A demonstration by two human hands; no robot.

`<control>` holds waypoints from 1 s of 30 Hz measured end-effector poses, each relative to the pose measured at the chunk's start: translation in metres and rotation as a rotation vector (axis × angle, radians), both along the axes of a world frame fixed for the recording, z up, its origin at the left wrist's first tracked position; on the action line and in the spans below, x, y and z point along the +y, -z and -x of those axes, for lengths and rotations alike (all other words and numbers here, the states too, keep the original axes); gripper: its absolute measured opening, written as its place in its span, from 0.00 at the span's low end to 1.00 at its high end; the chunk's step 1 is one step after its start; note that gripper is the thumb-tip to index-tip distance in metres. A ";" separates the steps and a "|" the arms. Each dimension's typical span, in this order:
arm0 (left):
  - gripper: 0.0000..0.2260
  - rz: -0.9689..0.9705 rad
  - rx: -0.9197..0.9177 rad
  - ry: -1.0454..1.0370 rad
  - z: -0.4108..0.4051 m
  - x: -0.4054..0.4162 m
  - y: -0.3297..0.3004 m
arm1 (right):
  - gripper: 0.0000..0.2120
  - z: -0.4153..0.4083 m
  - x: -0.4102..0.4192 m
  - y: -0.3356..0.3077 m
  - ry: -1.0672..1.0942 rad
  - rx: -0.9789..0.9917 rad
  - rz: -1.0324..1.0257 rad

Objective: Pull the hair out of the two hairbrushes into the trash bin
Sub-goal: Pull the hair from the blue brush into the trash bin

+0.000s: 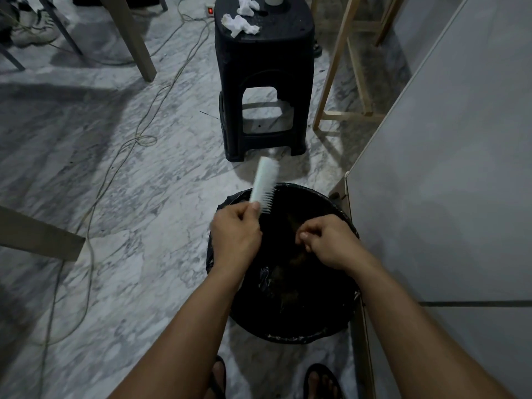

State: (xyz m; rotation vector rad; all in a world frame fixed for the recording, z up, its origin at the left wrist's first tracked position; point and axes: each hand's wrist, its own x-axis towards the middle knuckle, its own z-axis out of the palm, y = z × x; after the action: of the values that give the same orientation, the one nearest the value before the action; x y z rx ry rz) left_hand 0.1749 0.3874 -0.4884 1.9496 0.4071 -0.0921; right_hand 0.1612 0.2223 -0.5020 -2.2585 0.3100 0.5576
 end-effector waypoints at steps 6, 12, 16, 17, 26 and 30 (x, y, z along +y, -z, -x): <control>0.10 0.097 0.050 0.006 -0.002 0.007 -0.002 | 0.08 0.004 0.002 0.001 -0.160 0.231 0.241; 0.08 0.146 0.188 0.158 0.002 -0.002 0.004 | 0.26 0.001 0.012 -0.008 0.092 -0.182 0.194; 0.08 0.155 0.229 0.192 0.003 -0.004 0.006 | 0.16 -0.001 0.012 -0.006 0.273 -0.391 -0.020; 0.08 0.161 0.234 0.196 0.002 -0.004 0.006 | 0.13 -0.002 0.011 -0.005 0.266 -0.375 -0.020; 0.08 0.182 0.237 0.151 0.001 0.003 0.001 | 0.27 -0.002 -0.008 0.010 0.036 -0.019 0.212; 0.10 0.224 0.277 0.242 0.002 0.001 -0.004 | 0.30 -0.005 0.004 0.015 0.120 -0.106 -0.401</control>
State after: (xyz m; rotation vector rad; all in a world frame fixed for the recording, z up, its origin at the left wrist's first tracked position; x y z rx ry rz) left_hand 0.1724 0.3883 -0.4843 1.7597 0.3232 -0.5464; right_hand 0.1658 0.2263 -0.5172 -1.8603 0.2532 0.3951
